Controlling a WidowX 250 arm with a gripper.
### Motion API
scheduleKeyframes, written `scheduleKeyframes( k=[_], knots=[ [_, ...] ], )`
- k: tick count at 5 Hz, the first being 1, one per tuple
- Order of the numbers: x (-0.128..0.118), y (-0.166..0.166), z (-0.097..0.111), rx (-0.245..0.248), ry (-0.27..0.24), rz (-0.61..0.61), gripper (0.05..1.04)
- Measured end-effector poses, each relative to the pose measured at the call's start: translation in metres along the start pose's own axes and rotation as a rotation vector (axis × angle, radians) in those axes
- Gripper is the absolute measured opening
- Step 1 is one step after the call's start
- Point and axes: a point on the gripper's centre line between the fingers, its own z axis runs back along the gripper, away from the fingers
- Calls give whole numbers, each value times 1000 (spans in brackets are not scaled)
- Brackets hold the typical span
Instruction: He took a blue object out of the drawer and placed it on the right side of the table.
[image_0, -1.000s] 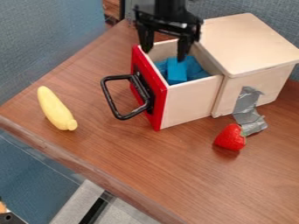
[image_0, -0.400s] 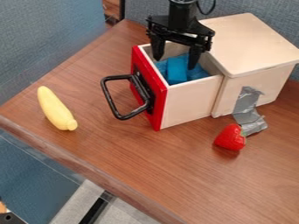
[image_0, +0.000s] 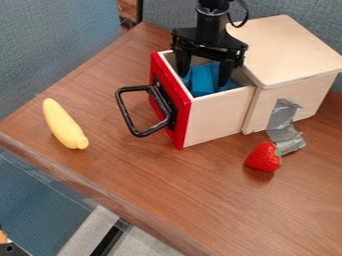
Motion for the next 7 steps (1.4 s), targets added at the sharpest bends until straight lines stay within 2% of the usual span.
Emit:
scheduleKeyframes(
  k=[1,2,3,4,5,7],
  knots=[
    [-1,-1,-4,9,-1,16,966],
    [-5,0,-10,21,7,32,688],
    [-8,1,-14,27,8,49,574],
    [-11,1,-14,21,10,49,573],
    [-11,-3,2,-8,-6,35,573],
    [-5,-9,51,-67,-113,18,573]
  ],
)
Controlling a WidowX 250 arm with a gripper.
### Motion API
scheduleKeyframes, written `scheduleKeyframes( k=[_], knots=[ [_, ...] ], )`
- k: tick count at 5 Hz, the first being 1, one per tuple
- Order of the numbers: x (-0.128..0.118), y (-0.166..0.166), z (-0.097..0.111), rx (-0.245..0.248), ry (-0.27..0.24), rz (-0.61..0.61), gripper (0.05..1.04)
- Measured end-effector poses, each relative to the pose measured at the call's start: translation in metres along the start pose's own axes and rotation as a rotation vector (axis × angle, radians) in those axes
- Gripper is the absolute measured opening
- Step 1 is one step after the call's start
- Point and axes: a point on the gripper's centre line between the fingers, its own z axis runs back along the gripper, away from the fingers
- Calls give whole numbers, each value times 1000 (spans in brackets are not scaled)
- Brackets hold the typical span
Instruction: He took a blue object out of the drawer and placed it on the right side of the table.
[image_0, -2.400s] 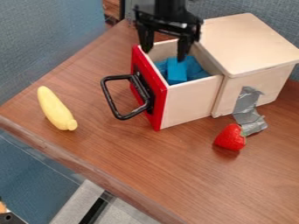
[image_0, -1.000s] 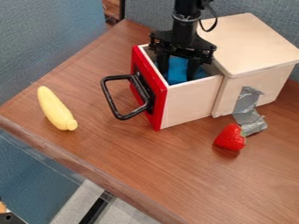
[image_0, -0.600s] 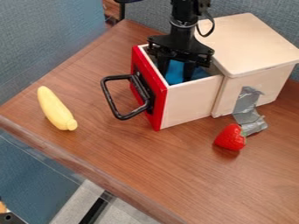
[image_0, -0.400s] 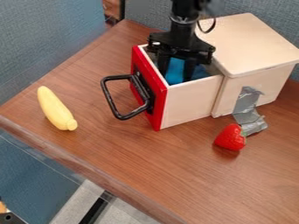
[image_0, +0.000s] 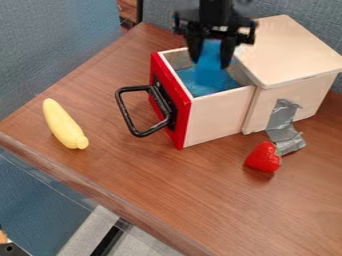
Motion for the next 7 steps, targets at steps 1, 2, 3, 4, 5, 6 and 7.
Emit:
scheduleKeyframes(
  k=[1,2,3,4,5,6,7],
  knots=[
    [-5,-2,23,-23,-33,-21,573],
    [-18,-6,33,-43,-15,-57,573],
    [-39,-24,42,-82,-2,-135,573],
    [-61,-36,34,-102,40,-184,573],
    [-86,-56,25,-92,77,-276,573],
    [-104,-70,18,-77,83,-360,573],
    [-118,-81,6,-61,94,-439,573]
  ],
)
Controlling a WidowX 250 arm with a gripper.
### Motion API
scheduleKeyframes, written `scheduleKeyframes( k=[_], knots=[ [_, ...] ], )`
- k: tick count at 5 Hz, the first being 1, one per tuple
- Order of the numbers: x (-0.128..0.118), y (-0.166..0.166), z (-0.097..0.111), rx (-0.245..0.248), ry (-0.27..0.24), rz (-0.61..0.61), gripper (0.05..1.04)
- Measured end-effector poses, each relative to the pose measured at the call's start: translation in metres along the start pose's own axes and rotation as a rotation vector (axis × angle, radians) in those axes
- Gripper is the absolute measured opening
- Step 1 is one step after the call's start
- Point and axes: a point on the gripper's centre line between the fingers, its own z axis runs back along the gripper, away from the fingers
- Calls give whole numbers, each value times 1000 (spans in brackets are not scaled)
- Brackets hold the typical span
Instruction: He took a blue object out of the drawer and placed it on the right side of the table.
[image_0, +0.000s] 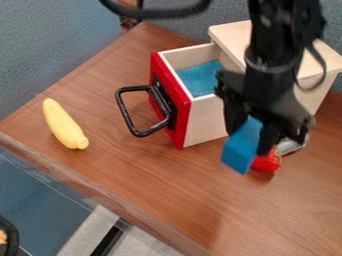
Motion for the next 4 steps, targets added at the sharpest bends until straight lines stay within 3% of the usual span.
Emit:
scheduleKeyframes(
  k=[2,4],
  knots=[
    [-8,-11,-34,19,51,-92,573],
    [-19,-6,-67,14,141,-105,573]
  ],
)
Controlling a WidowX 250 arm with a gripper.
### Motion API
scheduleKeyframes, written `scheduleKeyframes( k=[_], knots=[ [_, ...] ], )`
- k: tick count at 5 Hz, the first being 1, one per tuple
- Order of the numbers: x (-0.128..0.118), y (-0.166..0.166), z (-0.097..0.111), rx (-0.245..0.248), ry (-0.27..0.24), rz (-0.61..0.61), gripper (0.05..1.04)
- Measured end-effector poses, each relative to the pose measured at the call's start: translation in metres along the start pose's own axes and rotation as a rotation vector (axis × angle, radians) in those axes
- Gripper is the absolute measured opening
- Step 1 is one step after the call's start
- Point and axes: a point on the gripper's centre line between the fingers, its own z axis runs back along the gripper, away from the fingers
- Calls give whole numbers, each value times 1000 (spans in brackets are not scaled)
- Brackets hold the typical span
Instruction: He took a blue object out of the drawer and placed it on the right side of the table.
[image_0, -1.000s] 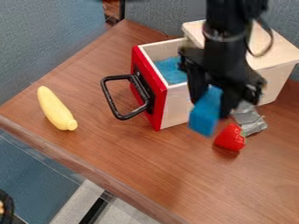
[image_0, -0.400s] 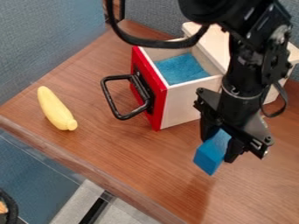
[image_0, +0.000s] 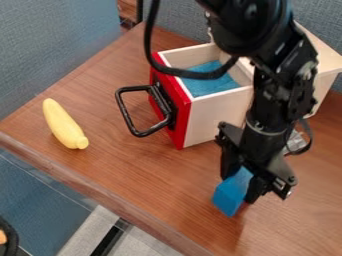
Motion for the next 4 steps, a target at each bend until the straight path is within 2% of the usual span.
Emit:
scheduleKeyframes(
  k=[1,2,3,4],
  knots=[
    [-2,0,-11,1,26,-17,573],
    [0,-1,-13,-2,22,-27,612],
    [-2,-2,-19,0,42,-26,910],
    [-4,-2,-14,-1,48,-35,1011]
  ],
)
